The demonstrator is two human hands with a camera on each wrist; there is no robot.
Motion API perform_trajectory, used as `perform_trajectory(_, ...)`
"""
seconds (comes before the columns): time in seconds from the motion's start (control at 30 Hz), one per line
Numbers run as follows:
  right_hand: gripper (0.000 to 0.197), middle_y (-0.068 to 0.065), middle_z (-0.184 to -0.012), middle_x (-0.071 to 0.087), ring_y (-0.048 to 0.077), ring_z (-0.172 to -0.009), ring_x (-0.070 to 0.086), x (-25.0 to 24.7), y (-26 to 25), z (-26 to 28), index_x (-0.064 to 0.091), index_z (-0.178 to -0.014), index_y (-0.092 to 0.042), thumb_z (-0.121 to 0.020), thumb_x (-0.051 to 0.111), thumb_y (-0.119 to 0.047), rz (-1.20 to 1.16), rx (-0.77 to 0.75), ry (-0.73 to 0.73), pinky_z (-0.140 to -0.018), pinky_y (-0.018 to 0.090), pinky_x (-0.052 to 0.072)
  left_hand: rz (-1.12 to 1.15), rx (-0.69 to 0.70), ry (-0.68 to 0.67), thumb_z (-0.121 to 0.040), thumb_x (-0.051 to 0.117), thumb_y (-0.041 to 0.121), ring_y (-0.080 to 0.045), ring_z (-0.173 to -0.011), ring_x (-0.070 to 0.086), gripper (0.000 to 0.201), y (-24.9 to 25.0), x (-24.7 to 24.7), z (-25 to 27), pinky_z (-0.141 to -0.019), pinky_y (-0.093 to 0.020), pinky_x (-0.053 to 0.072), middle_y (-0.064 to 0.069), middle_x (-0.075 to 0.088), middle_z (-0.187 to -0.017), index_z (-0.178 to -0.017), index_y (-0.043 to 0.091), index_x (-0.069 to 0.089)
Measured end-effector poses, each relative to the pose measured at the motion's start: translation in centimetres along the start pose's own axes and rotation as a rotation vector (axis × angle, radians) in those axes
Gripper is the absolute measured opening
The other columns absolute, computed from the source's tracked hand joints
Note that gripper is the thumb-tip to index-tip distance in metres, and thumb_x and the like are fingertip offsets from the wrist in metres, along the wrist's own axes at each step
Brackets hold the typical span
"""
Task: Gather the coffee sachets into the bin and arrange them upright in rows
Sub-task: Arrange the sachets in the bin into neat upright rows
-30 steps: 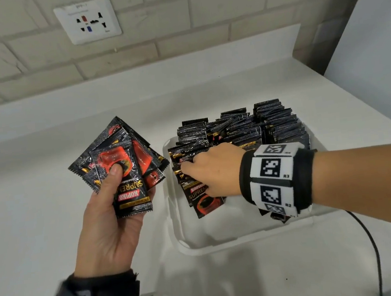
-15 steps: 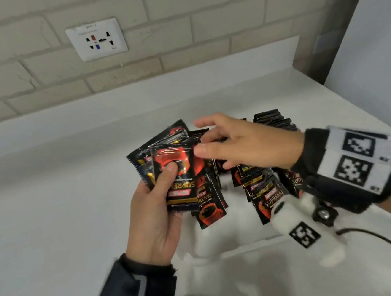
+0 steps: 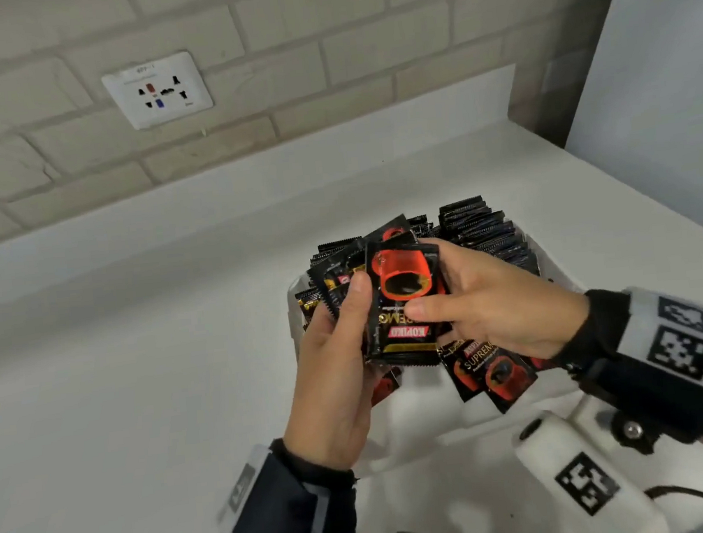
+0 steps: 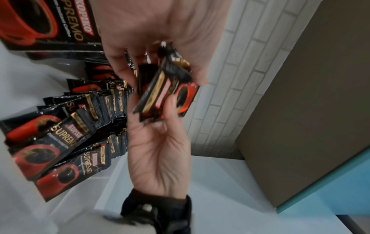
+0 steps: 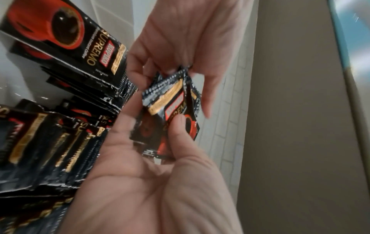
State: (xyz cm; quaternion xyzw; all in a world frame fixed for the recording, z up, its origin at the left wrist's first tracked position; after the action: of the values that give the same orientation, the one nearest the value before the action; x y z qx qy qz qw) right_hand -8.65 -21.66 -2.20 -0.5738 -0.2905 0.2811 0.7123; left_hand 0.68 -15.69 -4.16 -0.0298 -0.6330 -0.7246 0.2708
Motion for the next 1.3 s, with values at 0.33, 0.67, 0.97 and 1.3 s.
perform_trajectory(0.33,0.045,0.012,-0.111,0.064,0.025,-0.093,0.065,-0.6,2.1,0.6,0.050,-0.120,-0.013,-0.077,0.062,-0.007,-0.267,0.127,-0.070,-0.078,0.041,0.054,-0.020,-0.082,-0.098,-0.081,0.053,0.029,-0.011,-0.061,0.065,0.022,-1.1,0.3,0.0,-0.053,-0.025,0.054,-0.002,0.070,-0.074,-0.092,0.013,0.064)
perform_trajectory(0.67,0.047,0.009,-0.103,0.068,0.023,-0.086,0.069,-0.1,2.2,1.3,0.051,-0.116,-0.014,-0.072,0.056,0.005,-0.408,0.128,-0.157,-0.061,0.035,0.057,0.085,-0.197,-0.095,-0.064,0.068,0.021,-0.021,-0.071,0.061,0.022,-2.4,0.0,0.3,-0.073,-0.038,0.047,-0.010,0.068,-0.085,-0.085,0.013,0.068)
perform_trajectory(0.97,0.046,0.014,-0.107,0.066,0.026,-0.084,0.069,-1.2,2.0,1.4,0.048,-0.121,-0.010,-0.076,0.055,-0.001,-0.366,0.110,-0.070,-0.065,0.040,0.058,0.110,-0.166,0.106,-0.091,0.045,0.011,-0.019,-0.067,0.061,0.015,-2.6,-0.7,0.0,-0.079,-0.042,0.046,-0.004,0.069,-0.072,-0.090,0.013,0.060)
perform_trajectory(1.3,0.037,0.012,-0.098,0.065,0.022,-0.073,0.064,-8.6,0.6,3.8,0.054,-0.112,-0.017,-0.084,0.051,0.006,-0.228,0.027,0.376,-0.063,0.033,0.047,0.352,-0.214,0.091,-0.094,0.039,0.008,-0.037,-0.076,0.070,0.022,-1.7,-2.1,0.2,-0.060,-0.055,0.056,-0.019,0.072,-0.088,-0.113,0.003,0.051)
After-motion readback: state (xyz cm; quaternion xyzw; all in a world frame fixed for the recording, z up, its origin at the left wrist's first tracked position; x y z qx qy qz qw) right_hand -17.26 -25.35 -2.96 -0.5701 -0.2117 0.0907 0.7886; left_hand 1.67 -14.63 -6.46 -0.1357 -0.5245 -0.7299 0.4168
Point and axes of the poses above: each hand's wrist, its own z-axis away from the middle knuckle, its own x-axis out of the palm, y = z × x, the point moved 7 cm from there along -z, towards the middle knuckle
